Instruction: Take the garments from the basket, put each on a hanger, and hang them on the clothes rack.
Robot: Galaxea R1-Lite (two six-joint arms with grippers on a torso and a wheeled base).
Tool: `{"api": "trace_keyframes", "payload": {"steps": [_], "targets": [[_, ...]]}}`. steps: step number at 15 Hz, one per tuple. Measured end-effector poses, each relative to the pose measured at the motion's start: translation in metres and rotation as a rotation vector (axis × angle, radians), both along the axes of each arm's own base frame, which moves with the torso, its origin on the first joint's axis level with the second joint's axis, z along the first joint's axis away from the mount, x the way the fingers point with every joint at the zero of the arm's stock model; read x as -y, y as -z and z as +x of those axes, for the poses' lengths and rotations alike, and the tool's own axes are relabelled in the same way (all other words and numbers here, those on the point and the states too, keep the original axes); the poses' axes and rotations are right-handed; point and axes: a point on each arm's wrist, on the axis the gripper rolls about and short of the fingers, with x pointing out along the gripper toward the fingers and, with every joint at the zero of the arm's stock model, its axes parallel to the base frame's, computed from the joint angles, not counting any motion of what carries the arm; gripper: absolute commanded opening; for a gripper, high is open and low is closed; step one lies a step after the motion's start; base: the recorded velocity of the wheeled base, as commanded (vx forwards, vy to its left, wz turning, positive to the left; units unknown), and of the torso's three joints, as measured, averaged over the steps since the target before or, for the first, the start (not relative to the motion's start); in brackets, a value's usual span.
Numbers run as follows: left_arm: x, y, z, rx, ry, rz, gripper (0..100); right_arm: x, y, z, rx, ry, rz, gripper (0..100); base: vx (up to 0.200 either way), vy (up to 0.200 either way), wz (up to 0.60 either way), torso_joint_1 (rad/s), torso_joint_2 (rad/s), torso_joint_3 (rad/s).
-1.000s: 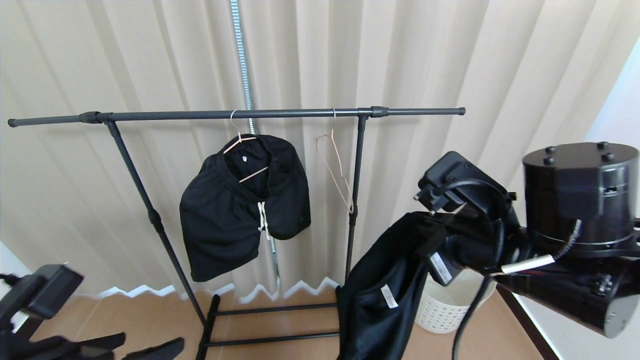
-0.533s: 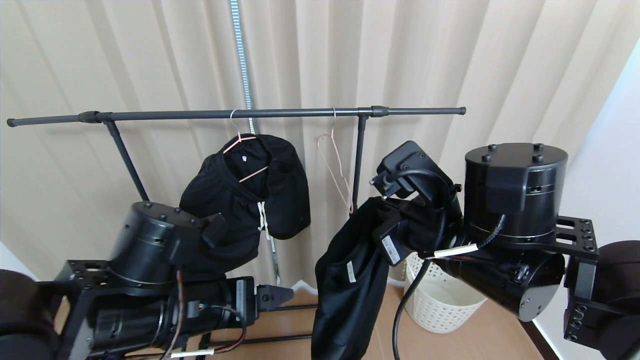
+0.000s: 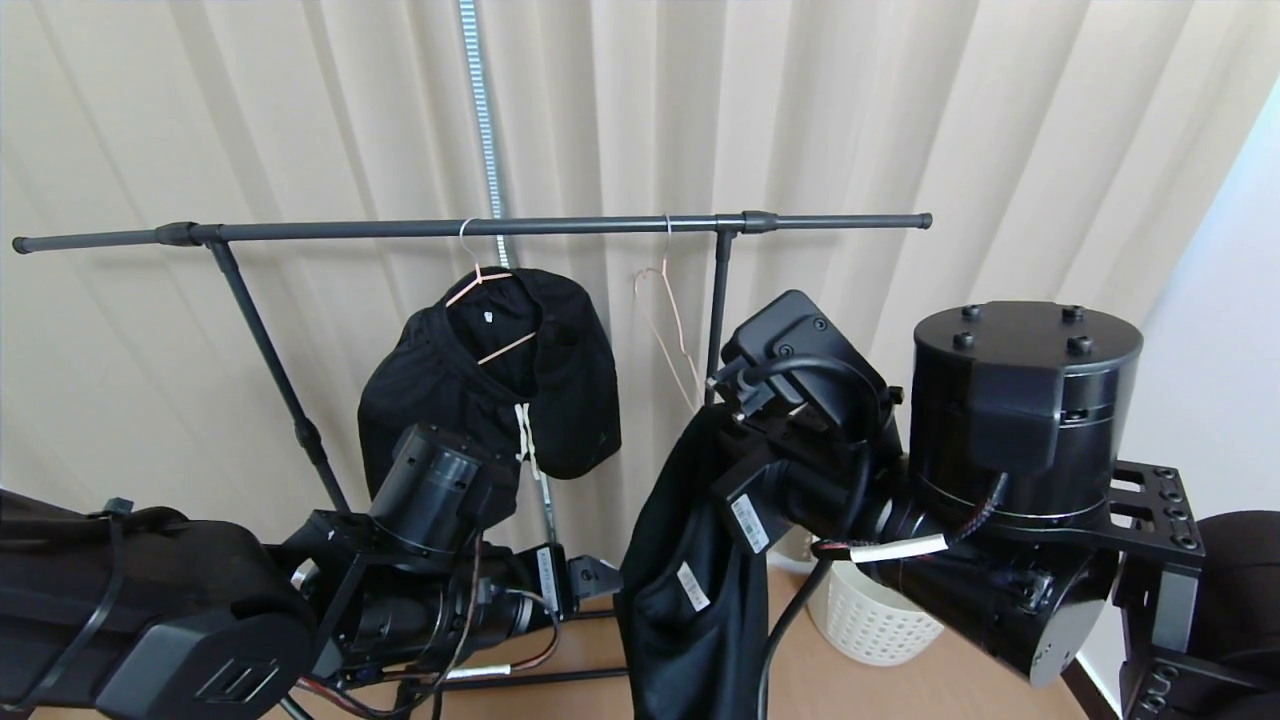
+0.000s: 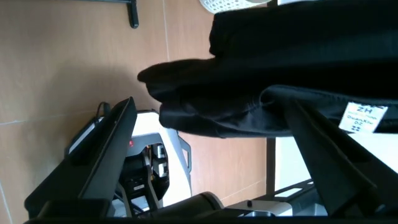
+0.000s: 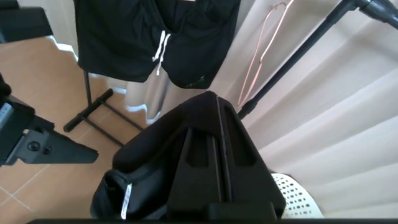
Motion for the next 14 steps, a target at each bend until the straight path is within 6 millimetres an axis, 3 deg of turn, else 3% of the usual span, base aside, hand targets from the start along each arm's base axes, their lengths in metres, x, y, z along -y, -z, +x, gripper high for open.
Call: {"api": "trace_keyframes", "payload": {"steps": [7,14], "targets": [[0.005,0.004,-0.019,0.055,0.094,0.033,100,-0.012,-0.002,-0.012,0.01,-0.046,0.016,0,0.0,0.0,0.0,0.0,0.0,0.0],[0.009,0.017,-0.017,0.07,0.042,0.117,100,-0.017,-0.01,-0.019,0.032,-0.076,0.067,0,0.0,0.0,0.0,0.0,0.0,0.0]]}}
